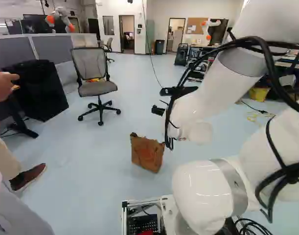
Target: Pick up the grocery bag from the ground
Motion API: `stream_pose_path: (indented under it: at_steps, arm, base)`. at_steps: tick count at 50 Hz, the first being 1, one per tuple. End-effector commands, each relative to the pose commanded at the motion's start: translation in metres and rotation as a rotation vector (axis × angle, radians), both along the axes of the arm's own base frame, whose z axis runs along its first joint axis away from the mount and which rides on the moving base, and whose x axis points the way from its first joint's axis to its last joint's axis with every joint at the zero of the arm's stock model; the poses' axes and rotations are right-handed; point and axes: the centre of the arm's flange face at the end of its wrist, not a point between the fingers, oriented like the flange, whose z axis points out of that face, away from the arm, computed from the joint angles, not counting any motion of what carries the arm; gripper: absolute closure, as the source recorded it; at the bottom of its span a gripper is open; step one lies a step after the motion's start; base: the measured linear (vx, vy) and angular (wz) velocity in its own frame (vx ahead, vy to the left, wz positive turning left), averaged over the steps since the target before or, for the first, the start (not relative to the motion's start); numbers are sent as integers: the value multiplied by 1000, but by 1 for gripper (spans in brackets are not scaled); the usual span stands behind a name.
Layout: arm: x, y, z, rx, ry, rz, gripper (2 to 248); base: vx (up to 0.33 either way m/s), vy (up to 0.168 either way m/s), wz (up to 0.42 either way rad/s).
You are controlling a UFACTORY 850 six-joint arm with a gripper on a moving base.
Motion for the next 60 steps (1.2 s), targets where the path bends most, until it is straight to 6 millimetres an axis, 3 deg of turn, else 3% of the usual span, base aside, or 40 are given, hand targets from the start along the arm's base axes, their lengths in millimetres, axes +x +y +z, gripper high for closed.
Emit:
stream_pose_path:
  at_steps: [34, 50, 60]
  arm:
    - [6, 0, 1, 0, 3, 0, 3]
    - [29, 0, 4, 0, 12, 0, 3]
    - [56, 2, 6, 0, 18, 5, 3]
  base:
    - [0, 0, 0]
    - [0, 0, 0]
    - [0, 0, 0]
